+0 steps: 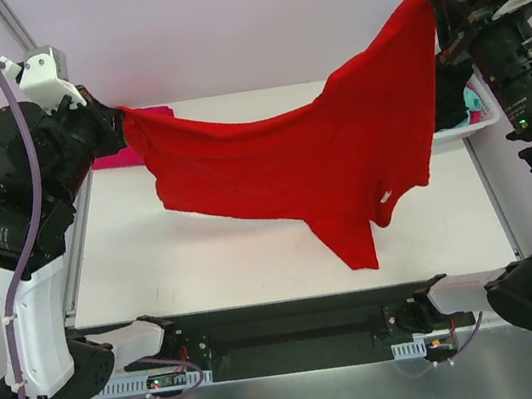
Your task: Fold and stack the t-shirts
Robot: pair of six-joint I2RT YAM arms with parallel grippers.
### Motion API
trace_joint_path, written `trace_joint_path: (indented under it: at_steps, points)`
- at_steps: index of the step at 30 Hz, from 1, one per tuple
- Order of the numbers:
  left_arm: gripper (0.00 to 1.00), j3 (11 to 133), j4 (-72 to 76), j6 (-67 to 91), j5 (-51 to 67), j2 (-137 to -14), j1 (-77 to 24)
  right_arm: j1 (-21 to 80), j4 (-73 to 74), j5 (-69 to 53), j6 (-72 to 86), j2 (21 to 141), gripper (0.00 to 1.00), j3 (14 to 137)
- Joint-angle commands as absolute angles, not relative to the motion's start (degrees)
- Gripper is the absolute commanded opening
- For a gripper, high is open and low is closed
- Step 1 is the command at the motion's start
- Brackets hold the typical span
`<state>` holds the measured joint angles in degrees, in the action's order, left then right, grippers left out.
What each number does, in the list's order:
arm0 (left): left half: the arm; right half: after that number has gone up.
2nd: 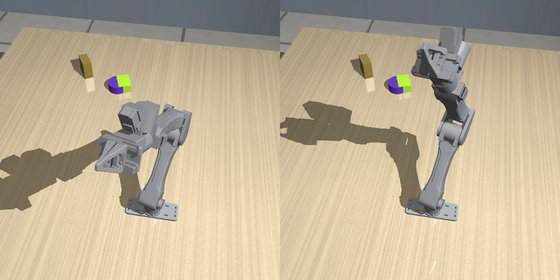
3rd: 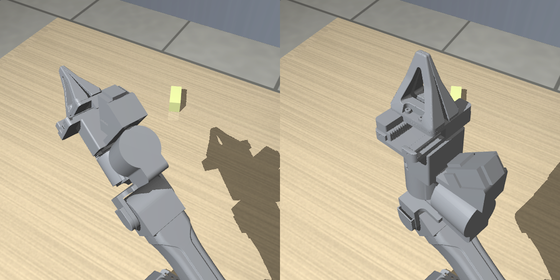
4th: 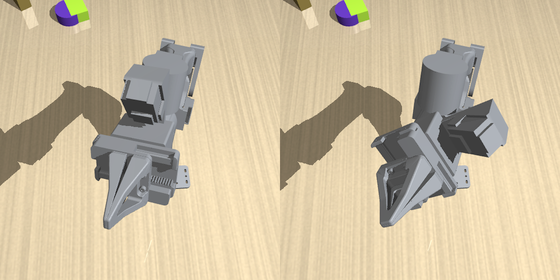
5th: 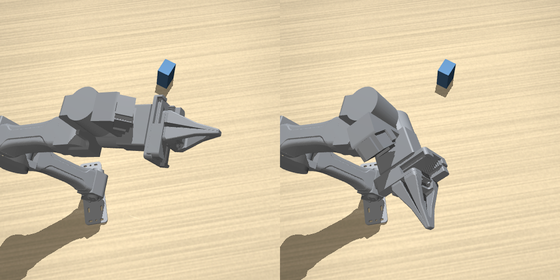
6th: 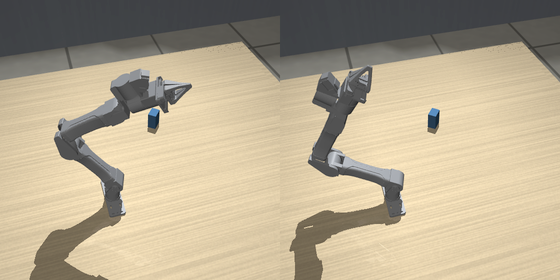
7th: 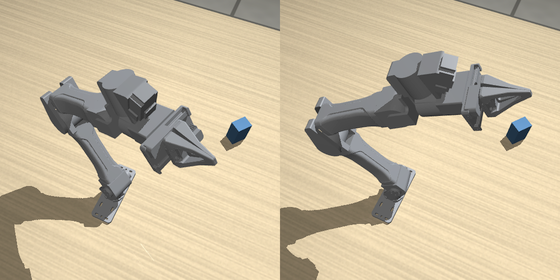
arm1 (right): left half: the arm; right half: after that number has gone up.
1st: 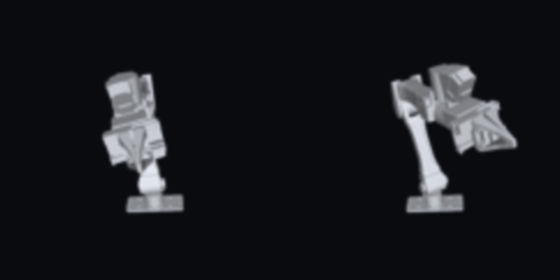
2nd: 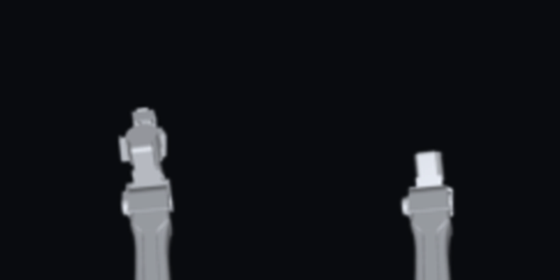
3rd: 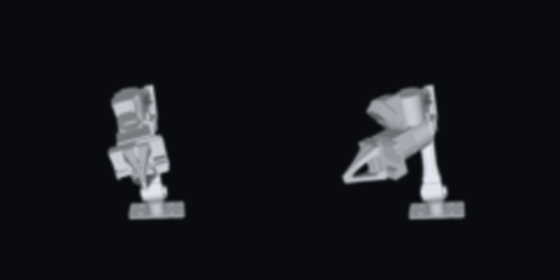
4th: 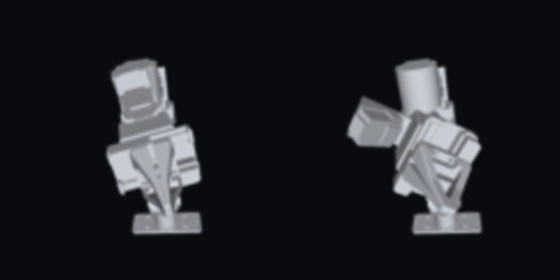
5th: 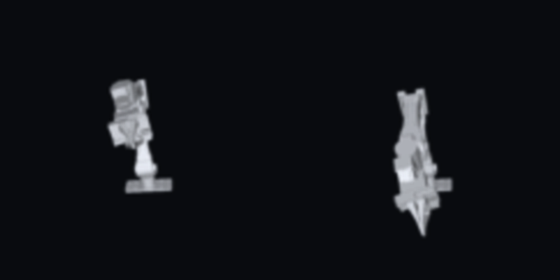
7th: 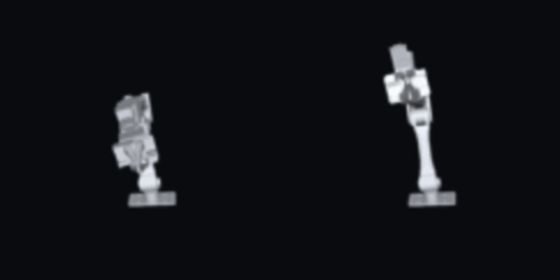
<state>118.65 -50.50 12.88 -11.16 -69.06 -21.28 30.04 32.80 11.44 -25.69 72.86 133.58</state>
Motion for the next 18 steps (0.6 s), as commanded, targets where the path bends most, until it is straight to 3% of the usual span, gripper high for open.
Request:
trace_joint_path:
  at_steps: [1, 5, 12, 18]
  points:
    - [0.0, 119.0, -48.87, 10.11, -12.83, -67.94, -20.92, 30.06, 30.68, 10.81, -25.05, 68.83, 0.01, 130.53]
    - [0.0, 119.0, -46.42, 8.97, -12.4, -68.38, -21.0, 30.06, 26.46, 10.02, -23.65, 65.75, 0.01, 126.57]
    - [0.0, 121.38, -43.33, 9.14, -11.08, -67.86, -20.92, 30.15, 22.59, 6.24, -19.87, 65.92, 0.01, 132.89]
    - [0.0, 107.42, -42.8, 13.01, -12.12, -58.63, -20.92, 30.06, 22.15, 4.57, -19.42, 66.09, 0.01, 135.26]
